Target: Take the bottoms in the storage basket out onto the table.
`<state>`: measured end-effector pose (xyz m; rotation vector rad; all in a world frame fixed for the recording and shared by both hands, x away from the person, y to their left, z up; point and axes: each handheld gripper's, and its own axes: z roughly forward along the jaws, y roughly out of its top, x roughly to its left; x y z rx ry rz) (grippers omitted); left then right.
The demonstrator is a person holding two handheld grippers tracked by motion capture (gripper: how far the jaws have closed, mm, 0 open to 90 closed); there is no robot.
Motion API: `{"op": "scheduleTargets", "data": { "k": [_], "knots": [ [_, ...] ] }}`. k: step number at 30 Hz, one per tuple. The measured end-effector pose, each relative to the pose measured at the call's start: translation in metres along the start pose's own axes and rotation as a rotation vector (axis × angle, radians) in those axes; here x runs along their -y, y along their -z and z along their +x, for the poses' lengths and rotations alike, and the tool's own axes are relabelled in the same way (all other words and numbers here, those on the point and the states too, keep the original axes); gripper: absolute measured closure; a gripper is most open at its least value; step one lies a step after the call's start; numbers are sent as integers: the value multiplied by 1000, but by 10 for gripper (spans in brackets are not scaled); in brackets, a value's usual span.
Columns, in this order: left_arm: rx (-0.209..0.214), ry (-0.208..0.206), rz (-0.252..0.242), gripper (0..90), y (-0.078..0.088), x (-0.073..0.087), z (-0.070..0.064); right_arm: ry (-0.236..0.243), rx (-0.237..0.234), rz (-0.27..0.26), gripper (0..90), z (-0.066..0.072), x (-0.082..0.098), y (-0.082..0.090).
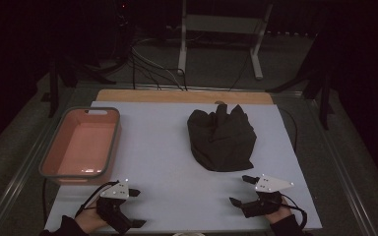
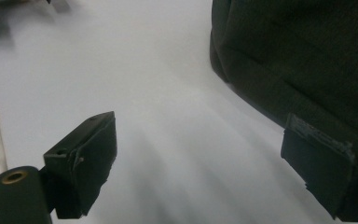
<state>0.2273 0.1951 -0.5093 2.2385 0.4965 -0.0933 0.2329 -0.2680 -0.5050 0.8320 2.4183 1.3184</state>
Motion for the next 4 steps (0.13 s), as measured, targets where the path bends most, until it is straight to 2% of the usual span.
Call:
{"op": "scheduleTargets", "data": {
  "k": [4],
  "knots": [
    [1,1,1,4,-1,0,0,-2,0,9,105,0,1,-1]
  ]
}}
